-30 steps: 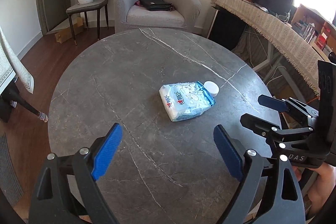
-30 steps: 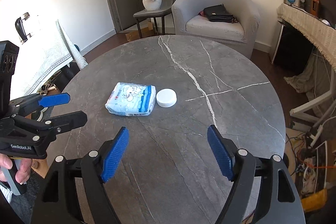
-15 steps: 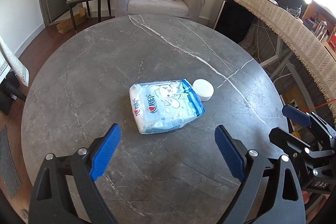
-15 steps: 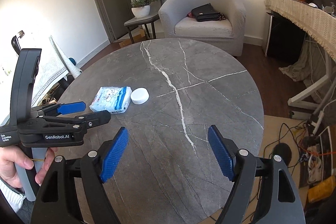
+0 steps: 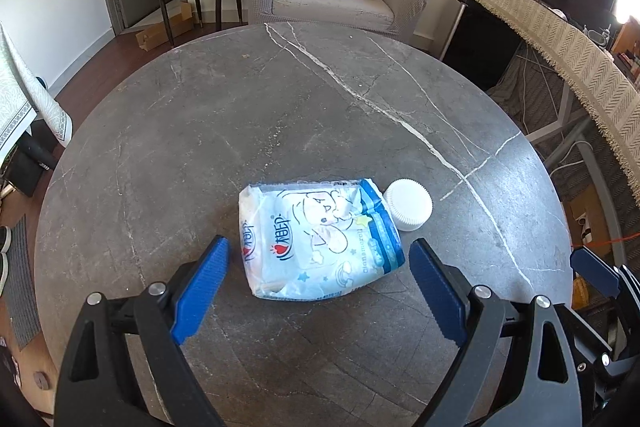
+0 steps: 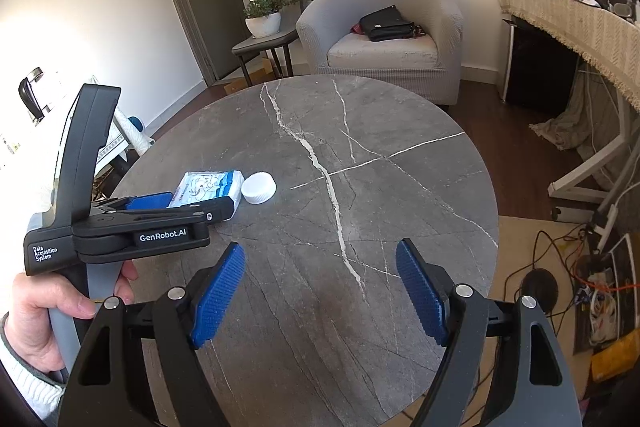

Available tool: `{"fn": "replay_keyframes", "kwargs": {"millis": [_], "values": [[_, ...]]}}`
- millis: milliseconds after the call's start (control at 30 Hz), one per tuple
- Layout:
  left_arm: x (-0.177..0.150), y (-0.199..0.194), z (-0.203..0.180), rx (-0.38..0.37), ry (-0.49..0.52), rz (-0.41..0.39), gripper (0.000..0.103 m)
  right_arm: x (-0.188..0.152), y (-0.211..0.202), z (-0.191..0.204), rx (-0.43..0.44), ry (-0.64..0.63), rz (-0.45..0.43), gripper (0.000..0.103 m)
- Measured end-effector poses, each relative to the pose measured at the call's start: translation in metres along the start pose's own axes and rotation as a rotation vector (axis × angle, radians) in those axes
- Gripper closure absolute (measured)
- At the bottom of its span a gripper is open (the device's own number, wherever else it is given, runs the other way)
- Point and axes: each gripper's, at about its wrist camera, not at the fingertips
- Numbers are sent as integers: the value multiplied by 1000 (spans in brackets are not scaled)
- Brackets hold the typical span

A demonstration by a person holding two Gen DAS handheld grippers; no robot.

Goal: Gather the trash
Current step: 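Grasp the blue-white tissue pack with the left tool while the right tool grasps the white cap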

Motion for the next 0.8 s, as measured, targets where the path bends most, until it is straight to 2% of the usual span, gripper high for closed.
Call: {"fn": "replay_keyframes", "kwargs": {"millis": [100, 233, 467, 633, 800], "values": [[-1, 0, 3, 22, 6, -13, 11, 3, 1, 5, 3, -2, 0, 24], [-1, -2, 7, 16, 29, -27, 20, 7, 4, 13, -2, -22, 0, 24], [2, -8, 26, -34, 35, -29, 29, 14, 13, 29, -9, -48, 6, 25], [3, -17, 45, -49, 25, -40, 30, 18, 23, 44, -14, -86, 25, 35], [2, -33, 62, -70, 36, -50, 30, 23, 35, 59, -19, -112, 39, 42]]}}
Point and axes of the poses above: each gripper's, at about its wrist camera, not at the fingertips, and y roughly the way its jaws point, z to its left, x to its top, and after that the axes turned 7 degrees about -x, right-handed
